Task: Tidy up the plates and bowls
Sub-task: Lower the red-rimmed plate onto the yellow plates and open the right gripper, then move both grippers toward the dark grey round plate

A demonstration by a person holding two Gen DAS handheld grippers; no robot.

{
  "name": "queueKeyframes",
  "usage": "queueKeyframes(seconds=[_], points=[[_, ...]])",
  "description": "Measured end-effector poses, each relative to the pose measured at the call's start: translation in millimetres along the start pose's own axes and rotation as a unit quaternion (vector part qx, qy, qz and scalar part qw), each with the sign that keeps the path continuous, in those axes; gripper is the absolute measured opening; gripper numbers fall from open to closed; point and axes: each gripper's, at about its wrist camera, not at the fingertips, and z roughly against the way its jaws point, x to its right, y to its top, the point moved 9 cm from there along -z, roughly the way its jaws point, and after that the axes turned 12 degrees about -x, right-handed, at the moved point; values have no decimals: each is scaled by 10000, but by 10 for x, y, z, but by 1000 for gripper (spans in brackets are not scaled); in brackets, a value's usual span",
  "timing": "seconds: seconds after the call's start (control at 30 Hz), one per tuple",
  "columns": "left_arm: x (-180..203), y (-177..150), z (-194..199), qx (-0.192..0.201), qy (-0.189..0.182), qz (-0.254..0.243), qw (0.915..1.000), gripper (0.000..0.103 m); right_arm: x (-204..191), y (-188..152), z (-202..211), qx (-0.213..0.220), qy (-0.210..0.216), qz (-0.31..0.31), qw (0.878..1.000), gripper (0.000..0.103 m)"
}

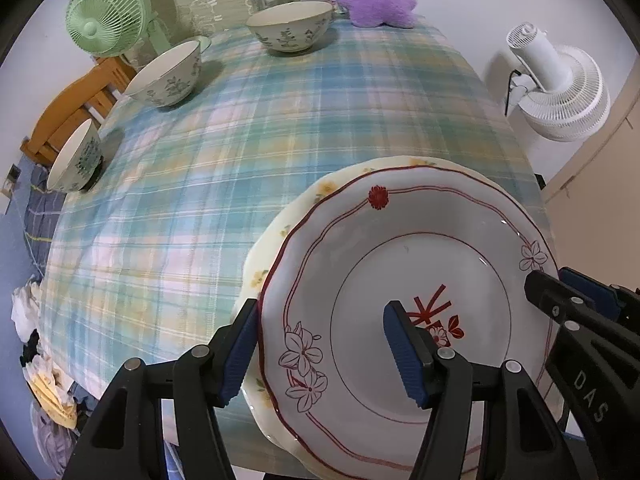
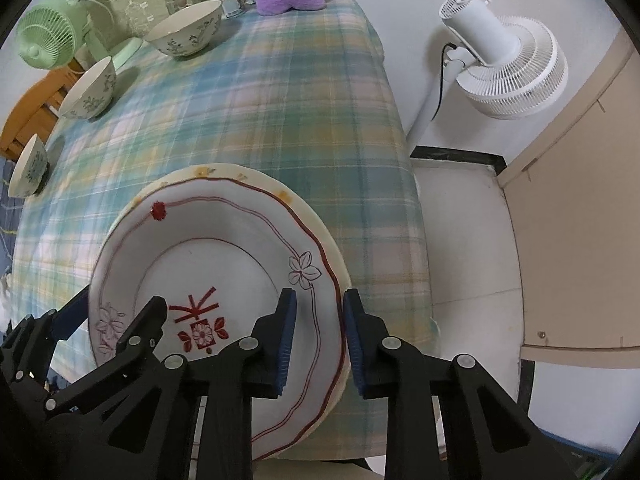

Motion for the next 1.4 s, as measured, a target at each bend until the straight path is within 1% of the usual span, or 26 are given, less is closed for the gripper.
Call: queueKeyframes(seconds=[0.07, 0.2, 0.3, 0.33, 0.43, 0.53, 0.6, 0.63, 0.67, 0.87, 1.0, 1.07, 1.4], points=[[-35, 8, -9, -1, 18, 41, 10000, 65, -34, 22, -2, 30, 2, 40, 10000, 27], [-48, 2, -11, -1, -68, 41, 10000, 69, -67, 52, -4, 69, -27, 110, 9999, 27], [-29, -4, 13, 26, -123, 36, 9999, 76, -71, 64, -1, 66, 1, 106, 9999, 27], [-21, -6, 29, 57, -127, 25, 9999, 81, -67, 67, -1, 67, 24, 94, 9999, 27], [16, -21, 67, 97, -168, 2, 9998, 87, -53, 66, 3, 68, 115, 78, 9999, 28], [15, -46, 99, 115, -235, 54, 9996, 88, -78, 65, 38, 125, 227, 138, 9996, 34], [6, -62, 145, 163, -286, 106, 9994, 89, -113, 68, 101, 234, 284, 212, 9991, 46], [-5, -68, 170, 191, -309, 133, 9993, 90, -131, 68, 140, 304, 313, 241, 9988, 57], [-17, -73, 194, 213, -329, 165, 9991, 90, -149, 70, 180, 368, 350, 262, 9984, 62], [-180, -62, 407, 487, -447, 371, 9971, 90, -280, 83, 332, 486, 513, 379, 9968, 64], [-336, -50, 521, 640, -554, 468, 9953, 90, -403, 91, 492, 681, 505, 421, 9955, 70], [-427, -36, 569, 703, -575, 509, 9946, 90, -454, 106, 555, 769, 467, 431, 9950, 72], [-960, 69, 717, 908, -616, 352, 9933, 90, -919, 147, 827, 1128, 372, 257, 9926, 72]])
